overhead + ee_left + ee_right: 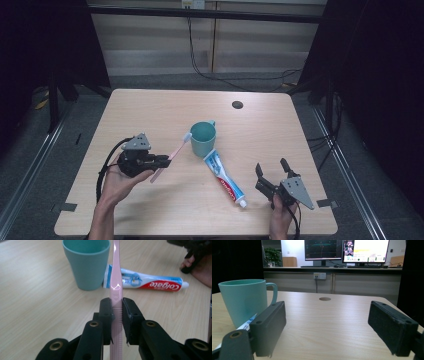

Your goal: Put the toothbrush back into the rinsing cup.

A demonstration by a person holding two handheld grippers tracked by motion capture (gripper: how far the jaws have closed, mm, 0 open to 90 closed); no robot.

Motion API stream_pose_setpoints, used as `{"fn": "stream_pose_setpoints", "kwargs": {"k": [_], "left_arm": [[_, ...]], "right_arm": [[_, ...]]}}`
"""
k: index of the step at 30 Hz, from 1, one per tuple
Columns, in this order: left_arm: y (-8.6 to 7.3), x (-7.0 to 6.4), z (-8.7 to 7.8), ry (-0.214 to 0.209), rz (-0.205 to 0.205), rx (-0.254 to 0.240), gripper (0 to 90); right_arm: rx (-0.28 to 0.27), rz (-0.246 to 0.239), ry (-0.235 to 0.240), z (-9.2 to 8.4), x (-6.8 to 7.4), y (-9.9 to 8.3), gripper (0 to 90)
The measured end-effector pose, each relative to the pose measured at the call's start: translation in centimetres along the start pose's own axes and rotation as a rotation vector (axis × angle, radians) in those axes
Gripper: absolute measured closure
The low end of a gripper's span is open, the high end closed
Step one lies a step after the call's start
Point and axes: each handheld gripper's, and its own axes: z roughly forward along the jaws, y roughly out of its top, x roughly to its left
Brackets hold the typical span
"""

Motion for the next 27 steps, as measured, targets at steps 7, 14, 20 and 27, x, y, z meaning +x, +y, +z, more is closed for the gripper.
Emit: {"fn": "stream_pose_setpoints", "kwargs": {"k": [7, 14, 20, 27], "left_arm": [[0.11, -0.31, -0.15, 0.018, -0.003, -0.074, 78.8], [-0.02, -0.14, -0.27, 0.008, -0.024, -0.159, 78.9], [0.07, -0.25, -0.5, 0.001, 0.001, -0.195, 78.9], [0.34, -0.29, -0.6, 0.02, 0.007, -0.279, 78.8]], "right_arm": [[0.001, 0.0, 0.0, 0.0, 0.0, 0.0, 14.3], [0.002, 0.0, 0.0, 0.0, -0.01, 0.01, 14.3], [0.002, 0.0, 0.0, 0.0, -0.01, 0.01, 14.2], [0.002, 0.0, 0.001, 0.0, -0.01, 0.01, 14.3]]}}
